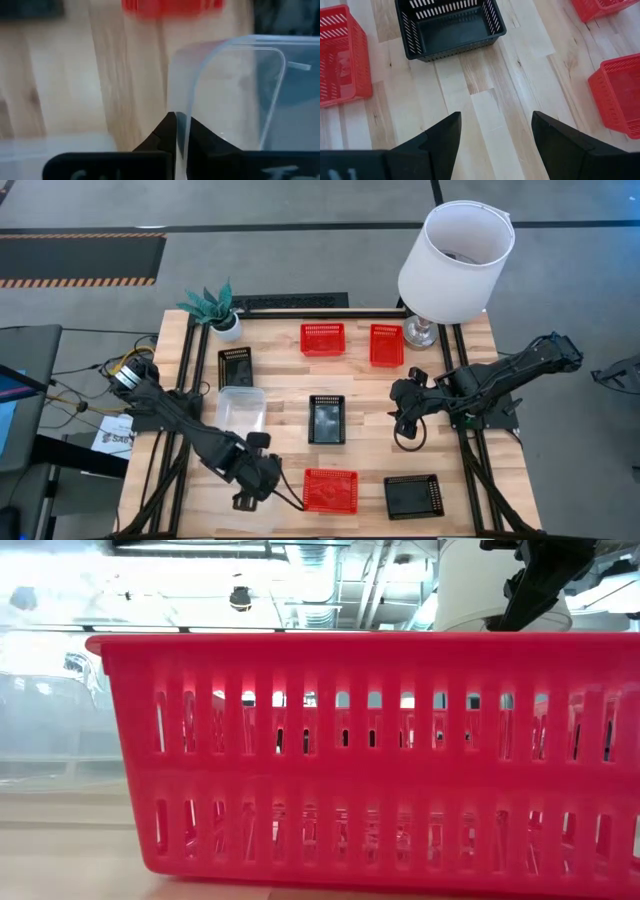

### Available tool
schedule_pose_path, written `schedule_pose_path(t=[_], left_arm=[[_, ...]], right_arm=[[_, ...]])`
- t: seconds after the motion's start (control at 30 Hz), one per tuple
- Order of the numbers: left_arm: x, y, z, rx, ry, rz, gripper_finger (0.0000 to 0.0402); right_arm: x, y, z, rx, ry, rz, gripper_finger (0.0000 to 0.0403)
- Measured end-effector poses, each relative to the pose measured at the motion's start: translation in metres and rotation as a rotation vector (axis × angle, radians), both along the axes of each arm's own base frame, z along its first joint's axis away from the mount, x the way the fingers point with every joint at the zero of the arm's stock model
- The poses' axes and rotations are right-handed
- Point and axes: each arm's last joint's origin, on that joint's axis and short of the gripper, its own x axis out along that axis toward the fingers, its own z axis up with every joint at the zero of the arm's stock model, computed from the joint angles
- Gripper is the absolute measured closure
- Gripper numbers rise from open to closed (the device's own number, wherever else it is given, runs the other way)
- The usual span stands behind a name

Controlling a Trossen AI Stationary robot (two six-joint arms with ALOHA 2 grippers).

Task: Stack baskets by color
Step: Stack the bottom transparent bin on the top transparent bin

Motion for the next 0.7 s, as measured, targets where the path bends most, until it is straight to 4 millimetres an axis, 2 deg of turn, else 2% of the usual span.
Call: schedule_pose_path(t=[0.17, 0.3, 0.4, 0.47, 0.57, 0.7], left_arm=[[0.013, 0.019, 0.055, -0.020, -0.086, 0.205, 0.0401], [0.010, 0.058, 0.089, 0.074, -0.048, 0.456, 0.0401], [0.000, 0.092, 0.108, 0.144, -0.043, 0.727, 0.0401], [-0.004, 0.114, 0.118, 0.061, -0.077, 0.871, 0.0401], [-0.022, 0.143, 0.134, -0.049, -0.090, 1.053, 0.0401], [-0.053, 0.166, 0.143, -0.154, -0.109, 1.241, 0.0401]], right_arm=[[0.000, 0.000, 0.000, -0.008, 0.001, 0.010, 0.0138], [0.000, 0.000, 0.000, -0.010, 0.000, 0.012, 0.0138], [0.000, 0.000, 0.000, -0.010, -0.003, 0.012, 0.0138], [0.000, 0.001, 0.000, -0.010, -0.005, 0.015, 0.0138], [-0.001, 0.003, 0.000, -0.012, -0.005, 0.027, 0.0138], [-0.003, 0.008, 0.000, -0.022, 0.001, 0.063, 0.0138]])
